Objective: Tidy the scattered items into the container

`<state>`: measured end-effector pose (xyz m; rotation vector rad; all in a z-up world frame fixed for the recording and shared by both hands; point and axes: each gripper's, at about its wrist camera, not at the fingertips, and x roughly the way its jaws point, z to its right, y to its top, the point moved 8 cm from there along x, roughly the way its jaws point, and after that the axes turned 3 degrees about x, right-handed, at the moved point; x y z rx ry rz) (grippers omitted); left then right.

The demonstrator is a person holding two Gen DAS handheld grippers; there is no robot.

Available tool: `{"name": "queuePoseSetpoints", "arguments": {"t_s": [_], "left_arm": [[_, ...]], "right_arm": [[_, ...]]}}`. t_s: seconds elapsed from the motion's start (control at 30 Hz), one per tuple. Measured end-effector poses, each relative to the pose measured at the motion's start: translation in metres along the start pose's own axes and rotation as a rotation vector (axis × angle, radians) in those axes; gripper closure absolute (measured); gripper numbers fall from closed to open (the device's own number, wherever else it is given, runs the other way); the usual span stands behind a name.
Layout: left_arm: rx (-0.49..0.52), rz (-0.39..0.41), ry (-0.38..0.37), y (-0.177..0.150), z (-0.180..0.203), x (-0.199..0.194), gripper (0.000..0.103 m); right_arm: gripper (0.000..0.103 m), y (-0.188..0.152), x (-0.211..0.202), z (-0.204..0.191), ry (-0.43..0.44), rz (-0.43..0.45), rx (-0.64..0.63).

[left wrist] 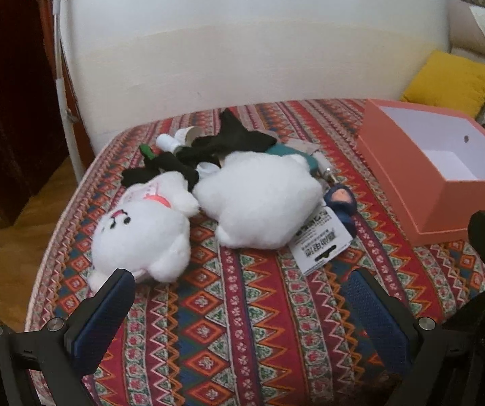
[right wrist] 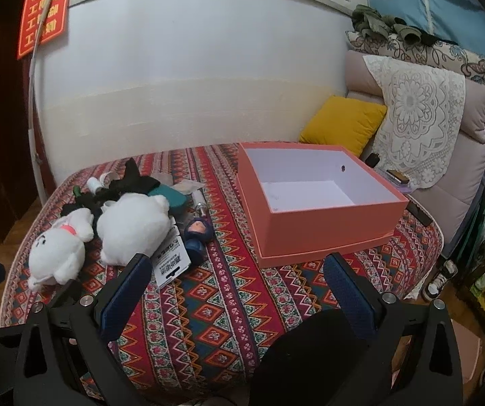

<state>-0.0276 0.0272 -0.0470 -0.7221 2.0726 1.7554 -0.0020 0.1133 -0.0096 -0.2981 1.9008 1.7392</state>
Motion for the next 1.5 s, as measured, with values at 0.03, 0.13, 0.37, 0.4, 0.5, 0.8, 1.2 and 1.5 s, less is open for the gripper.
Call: {"name": "queuePoseSetpoints", "arguments": {"t_s": [0.03, 0.13, 0.37, 0.4, 0.5, 0.8, 1.2, 1.5], "left_arm": [[-0.003, -0.005, -0.004, 0.001, -0.001, 0.001, 0.0], [-0.011, -0.018, -0.016, 0.003, -0.004, 0.005, 0.0], [-0.032, -0.051, -0.045, 0.009, -0.012, 0.015, 0.0], [-0.034, -0.055, -0.049, 0.01, -0.013, 0.016, 0.0], [-0.041, -0.063, -0.056, 0.012, -0.016, 0.018, 0.0], [-0.055, -0.069, -0.058, 0.015, -0.024, 0.019, 0.0], [-0.082, -0.06, -0.044, 0.019, -0.039, 0.019, 0.0], [-0.076, -0.05, -0.035, 0.02, -0.037, 0.016, 0.0]], "right_arm": [[0.0, 0.002, 0.0, -0.002, -0.005, -0.005, -0.006], [0.0, 0.001, 0.002, -0.003, -0.006, -0.011, -0.013], [0.0, 0.002, -0.002, -0.006, -0.006, -0.005, -0.014], [0.0, 0.002, -0.002, -0.006, -0.007, -0.005, -0.014], [0.0, 0.001, -0.002, -0.006, -0.008, -0.009, -0.015], [0.0, 0.005, -0.003, -0.006, -0.026, -0.007, -0.027], [0.0, 0.008, -0.002, 0.003, -0.066, -0.016, -0.016], [0.0, 0.01, -0.004, 0.005, -0.067, -0.01, -0.009]]}}
